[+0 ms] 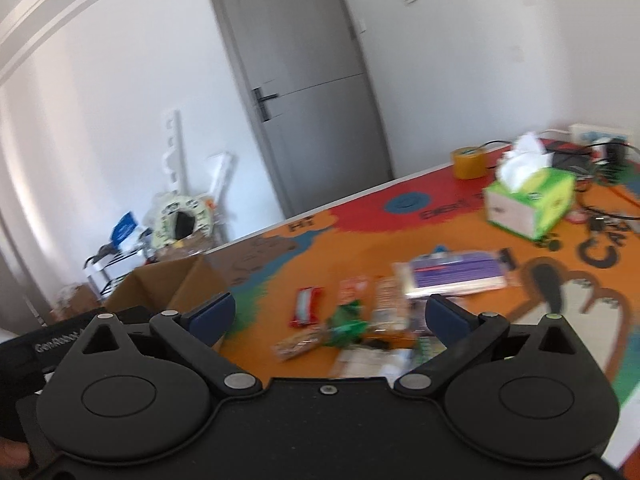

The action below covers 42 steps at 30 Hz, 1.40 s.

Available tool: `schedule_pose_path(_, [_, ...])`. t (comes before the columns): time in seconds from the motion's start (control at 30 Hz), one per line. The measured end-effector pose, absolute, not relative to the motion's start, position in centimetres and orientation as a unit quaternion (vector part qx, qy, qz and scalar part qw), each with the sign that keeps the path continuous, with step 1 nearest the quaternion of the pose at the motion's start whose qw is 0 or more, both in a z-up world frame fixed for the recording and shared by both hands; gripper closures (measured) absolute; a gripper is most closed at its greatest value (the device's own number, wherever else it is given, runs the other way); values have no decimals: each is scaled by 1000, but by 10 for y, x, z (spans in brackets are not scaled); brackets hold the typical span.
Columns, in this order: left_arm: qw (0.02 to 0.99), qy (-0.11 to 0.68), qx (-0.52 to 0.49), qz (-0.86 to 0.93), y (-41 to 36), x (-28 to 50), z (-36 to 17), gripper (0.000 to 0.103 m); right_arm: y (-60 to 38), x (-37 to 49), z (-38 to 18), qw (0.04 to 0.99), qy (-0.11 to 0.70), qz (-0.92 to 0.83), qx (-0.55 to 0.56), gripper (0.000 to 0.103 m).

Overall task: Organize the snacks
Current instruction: 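Move both tools back over the snack pile, then grasp the white bread pack with the left tool while the right tool grasps the green-printed bun bag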

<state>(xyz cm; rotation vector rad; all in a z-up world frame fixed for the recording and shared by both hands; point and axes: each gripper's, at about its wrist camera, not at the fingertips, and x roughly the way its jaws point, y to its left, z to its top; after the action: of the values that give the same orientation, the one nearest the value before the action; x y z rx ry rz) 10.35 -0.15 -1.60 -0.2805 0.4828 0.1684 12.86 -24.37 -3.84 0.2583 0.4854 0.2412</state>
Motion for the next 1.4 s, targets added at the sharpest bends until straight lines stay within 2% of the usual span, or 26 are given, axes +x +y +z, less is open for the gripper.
schedule_pose_path(0.5, [958,248,-133,58,-64,105,-27,7,-314,113,-60,956,235,89,150,0])
schedule_pose_path(0.6, [961,253,-102,53,-79,106,-32,7,-321,113,-66,956,238,88,143,0])
schedule_pose_path(1.4, [944,322,-58,-35,-131,163,-92,7,-341,163,-120,938,310,81,131,0])
